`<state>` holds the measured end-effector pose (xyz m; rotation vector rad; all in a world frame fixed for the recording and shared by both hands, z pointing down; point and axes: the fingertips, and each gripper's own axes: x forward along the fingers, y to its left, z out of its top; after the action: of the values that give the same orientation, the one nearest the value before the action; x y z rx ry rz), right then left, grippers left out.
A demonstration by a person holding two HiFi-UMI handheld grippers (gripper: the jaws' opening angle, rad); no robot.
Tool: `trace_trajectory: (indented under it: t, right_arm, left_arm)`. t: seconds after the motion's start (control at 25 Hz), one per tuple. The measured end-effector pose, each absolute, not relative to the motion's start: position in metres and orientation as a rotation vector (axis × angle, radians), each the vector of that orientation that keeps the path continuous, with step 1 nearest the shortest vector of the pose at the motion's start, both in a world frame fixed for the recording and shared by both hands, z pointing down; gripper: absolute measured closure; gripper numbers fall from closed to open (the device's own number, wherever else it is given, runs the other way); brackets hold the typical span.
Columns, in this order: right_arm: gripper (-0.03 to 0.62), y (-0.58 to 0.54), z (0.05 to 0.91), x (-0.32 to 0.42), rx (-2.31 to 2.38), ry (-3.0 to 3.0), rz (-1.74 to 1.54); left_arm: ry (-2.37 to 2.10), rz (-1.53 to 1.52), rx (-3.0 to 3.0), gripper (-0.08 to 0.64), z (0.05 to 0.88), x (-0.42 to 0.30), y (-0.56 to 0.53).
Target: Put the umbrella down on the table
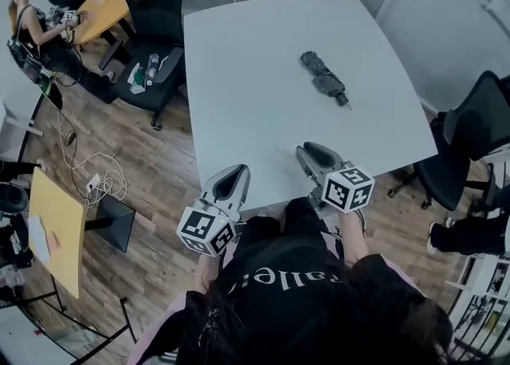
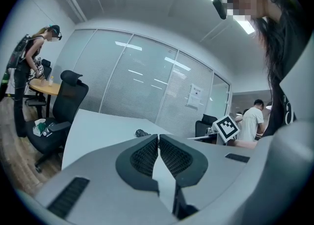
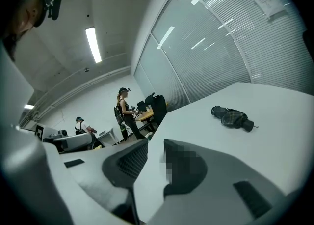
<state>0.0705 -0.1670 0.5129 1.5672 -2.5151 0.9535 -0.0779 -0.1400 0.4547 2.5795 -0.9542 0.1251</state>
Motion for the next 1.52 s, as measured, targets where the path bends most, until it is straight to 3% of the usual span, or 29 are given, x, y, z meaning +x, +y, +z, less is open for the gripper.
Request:
trace_trajectory:
  t: [0.56,1.52]
  right_arm:
    - [0.543,-0.133,0.494,0.016,1.565,-2.558,0.910]
    - [0.553,-0.136,0.486,-0.029,1.392,-2.607,0.887]
  left_arm:
    - [-0.847,0.106,2.623,0.532,0.454,-0.100,-0.123]
    - [-0.899,0.066,2.641,0.532,0.447,-0.126,-0.103]
